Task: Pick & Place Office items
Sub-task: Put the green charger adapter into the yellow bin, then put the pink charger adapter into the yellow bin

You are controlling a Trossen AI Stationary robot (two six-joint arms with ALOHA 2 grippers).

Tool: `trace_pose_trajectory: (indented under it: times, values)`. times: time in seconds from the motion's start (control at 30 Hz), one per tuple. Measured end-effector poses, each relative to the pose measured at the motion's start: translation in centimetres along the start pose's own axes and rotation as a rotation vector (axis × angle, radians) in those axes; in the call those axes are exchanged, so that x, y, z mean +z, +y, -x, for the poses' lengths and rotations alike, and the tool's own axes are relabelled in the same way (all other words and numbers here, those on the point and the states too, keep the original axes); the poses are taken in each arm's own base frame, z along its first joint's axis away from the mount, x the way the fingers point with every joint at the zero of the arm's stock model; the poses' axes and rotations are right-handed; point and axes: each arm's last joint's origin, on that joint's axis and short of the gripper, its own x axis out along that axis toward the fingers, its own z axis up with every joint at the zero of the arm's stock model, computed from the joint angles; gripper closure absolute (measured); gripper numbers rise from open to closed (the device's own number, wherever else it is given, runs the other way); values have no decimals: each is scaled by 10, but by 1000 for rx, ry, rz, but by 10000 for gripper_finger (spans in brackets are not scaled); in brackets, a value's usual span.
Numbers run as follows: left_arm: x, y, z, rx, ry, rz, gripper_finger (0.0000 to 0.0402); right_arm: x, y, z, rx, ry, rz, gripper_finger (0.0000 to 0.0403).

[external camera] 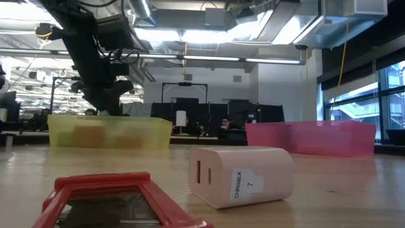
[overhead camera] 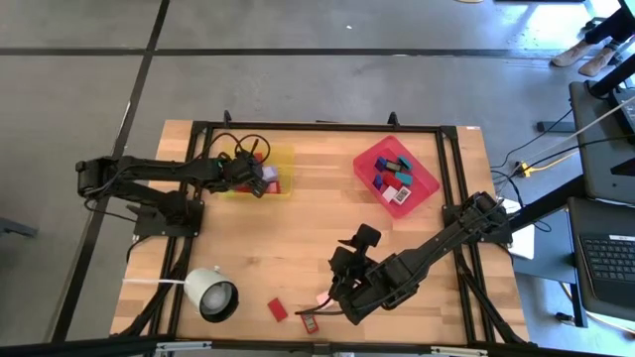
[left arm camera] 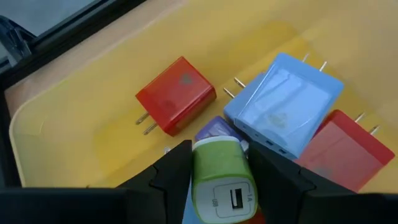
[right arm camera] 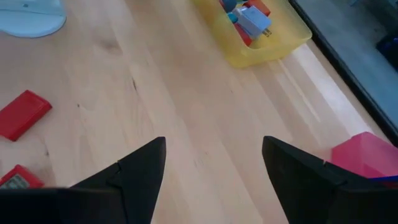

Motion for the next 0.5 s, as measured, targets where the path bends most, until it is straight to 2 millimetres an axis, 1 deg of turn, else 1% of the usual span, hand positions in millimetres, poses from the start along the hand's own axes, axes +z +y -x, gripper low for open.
trace_pose_trajectory:
  times: [0.13, 0.3, 0.4, 0.5]
  values:
    - [0, 0, 0, -12, 8, -2, 227, 0, 1, 0, 11, 3, -6, 134]
    - [0, -1, 1, -37, 24, -20, 203, 1, 5, 1, 71, 31, -34, 134]
    - [6, -4, 5, -85, 38, -82, 195, -1, 10, 1, 101, 43, -33, 134]
    - [13, -7, 11, -148, 56, -89, 194, -8, 18, -1, 119, 65, -12, 134]
